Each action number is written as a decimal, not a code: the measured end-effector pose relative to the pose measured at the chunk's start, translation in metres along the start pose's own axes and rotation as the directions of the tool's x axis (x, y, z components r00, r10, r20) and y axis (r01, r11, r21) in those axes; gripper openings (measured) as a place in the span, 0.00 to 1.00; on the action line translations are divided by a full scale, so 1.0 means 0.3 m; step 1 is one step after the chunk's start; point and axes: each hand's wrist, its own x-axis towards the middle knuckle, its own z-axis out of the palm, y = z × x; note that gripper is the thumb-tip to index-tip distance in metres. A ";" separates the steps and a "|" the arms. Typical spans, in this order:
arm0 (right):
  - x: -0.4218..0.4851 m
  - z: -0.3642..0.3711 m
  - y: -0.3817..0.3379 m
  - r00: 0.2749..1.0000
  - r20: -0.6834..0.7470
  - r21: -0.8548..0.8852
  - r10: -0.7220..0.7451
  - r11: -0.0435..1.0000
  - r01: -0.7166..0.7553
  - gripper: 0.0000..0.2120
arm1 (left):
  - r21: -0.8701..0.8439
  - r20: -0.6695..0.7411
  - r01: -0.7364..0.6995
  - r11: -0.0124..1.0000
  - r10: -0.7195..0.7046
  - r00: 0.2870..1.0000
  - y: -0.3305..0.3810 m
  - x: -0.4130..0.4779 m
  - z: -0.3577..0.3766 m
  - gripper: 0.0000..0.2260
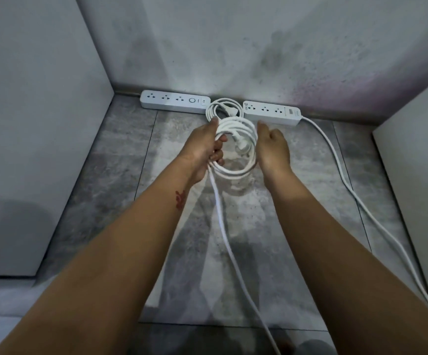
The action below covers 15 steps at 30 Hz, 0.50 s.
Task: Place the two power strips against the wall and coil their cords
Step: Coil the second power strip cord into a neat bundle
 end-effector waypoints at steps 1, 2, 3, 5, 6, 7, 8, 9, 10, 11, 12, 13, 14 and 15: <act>-0.003 -0.010 -0.006 0.998 0.002 -0.058 -0.056 0.997 0.056 0.19 | 0.087 0.024 -0.014 0.996 0.012 1.000 0.004 -0.002 -0.007 0.18; -0.004 -0.018 -0.012 0.994 0.024 -0.085 -0.109 0.990 0.111 0.21 | 0.157 0.051 -0.017 0.988 0.009 0.999 0.005 -0.004 -0.011 0.19; -0.009 -0.024 -0.023 0.985 0.065 -0.083 -0.160 0.983 0.165 0.23 | 0.202 0.081 -0.011 0.979 -0.006 0.997 0.005 -0.007 -0.013 0.19; -0.021 -0.029 -0.036 0.963 0.147 -0.074 -0.228 0.968 0.240 0.25 | 0.234 0.140 0.010 0.972 -0.044 0.989 0.006 -0.012 -0.002 0.20; -0.024 -0.030 -0.034 0.955 0.179 -0.069 -0.237 0.965 0.253 0.25 | 0.231 0.161 0.020 0.973 -0.058 0.985 0.007 -0.013 0.007 0.20; -0.027 -0.030 -0.027 0.951 0.199 -0.051 -0.236 0.967 0.251 0.25 | 0.220 0.174 0.031 0.975 -0.071 0.982 0.009 -0.014 0.016 0.20; -0.026 -0.029 -0.016 0.952 0.202 -0.020 -0.229 0.971 0.238 0.25 | 0.205 0.181 0.046 0.978 -0.085 0.980 0.013 -0.014 0.022 0.20; -0.024 -0.030 -0.007 0.956 0.188 -0.001 -0.225 0.973 0.229 0.26 | 0.182 0.187 0.067 0.981 -0.101 0.977 0.015 -0.014 0.025 0.19; -0.020 -0.031 0.000 0.961 0.163 -0.003 -0.224 0.974 0.227 0.26 | 0.149 0.196 0.091 0.985 -0.119 0.973 0.017 -0.014 0.025 0.18; -0.018 -0.033 0.004 0.964 0.137 -0.021 -0.226 0.973 0.231 0.26 | 0.115 0.210 0.109 0.987 -0.132 0.969 0.016 -0.015 0.023 0.18; -0.016 -0.035 0.005 0.967 0.116 -0.041 -0.226 0.972 0.232 0.26 | 0.084 0.220 0.116 0.990 -0.132 0.966 0.015 -0.016 0.021 0.19; -0.015 -0.035 0.005 0.970 0.097 -0.051 -0.222 0.972 0.228 0.25 | 0.061 0.220 0.113 0.992 -0.124 0.967 0.013 -0.017 0.021 0.20; -0.012 -0.033 0.008 0.974 0.075 -0.055 -0.214 0.974 0.219 0.25 | 0.043 0.213 0.109 0.993 -0.116 0.970 0.011 -0.020 0.023 0.20; -0.013 -0.034 0.009 0.978 0.046 -0.061 -0.205 0.976 0.207 0.25 | 0.029 0.202 0.105 0.994 -0.109 0.973 0.008 -0.022 0.026 0.21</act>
